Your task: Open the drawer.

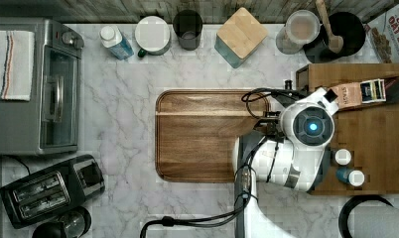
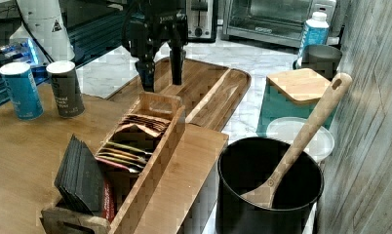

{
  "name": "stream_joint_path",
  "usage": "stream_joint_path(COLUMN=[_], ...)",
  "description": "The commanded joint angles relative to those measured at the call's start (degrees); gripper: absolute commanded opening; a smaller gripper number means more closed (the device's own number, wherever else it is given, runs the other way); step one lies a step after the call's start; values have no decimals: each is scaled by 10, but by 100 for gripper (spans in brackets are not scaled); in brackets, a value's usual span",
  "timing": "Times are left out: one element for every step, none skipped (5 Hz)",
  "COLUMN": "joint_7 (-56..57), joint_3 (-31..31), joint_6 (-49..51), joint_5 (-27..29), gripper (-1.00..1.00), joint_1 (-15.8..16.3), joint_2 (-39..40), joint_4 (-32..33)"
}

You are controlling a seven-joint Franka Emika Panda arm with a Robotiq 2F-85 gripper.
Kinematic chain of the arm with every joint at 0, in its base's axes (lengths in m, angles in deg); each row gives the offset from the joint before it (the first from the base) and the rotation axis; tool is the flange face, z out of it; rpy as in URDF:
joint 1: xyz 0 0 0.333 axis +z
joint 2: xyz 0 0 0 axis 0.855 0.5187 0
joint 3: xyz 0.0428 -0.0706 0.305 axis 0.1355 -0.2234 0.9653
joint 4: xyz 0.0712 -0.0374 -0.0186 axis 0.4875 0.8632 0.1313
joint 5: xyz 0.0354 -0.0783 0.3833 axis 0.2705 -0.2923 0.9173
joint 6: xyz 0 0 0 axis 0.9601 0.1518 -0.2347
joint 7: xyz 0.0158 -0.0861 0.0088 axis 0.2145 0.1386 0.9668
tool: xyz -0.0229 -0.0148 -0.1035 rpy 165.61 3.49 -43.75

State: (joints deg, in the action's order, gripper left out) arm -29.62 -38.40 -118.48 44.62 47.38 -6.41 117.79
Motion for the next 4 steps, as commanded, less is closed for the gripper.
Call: stream_joint_path(joint_7=[-57,-77,-49,-56], joint_3=[1,-19,-18,-10], joint_6=[-50,-63,-65,-81], joint_5=[-89,-94,-70,-49], gripper=[100,100,100,100], joint_1=[-6,10,0,-3], joint_2=[17,33,62,81], joint_4=[21,27,15,16])
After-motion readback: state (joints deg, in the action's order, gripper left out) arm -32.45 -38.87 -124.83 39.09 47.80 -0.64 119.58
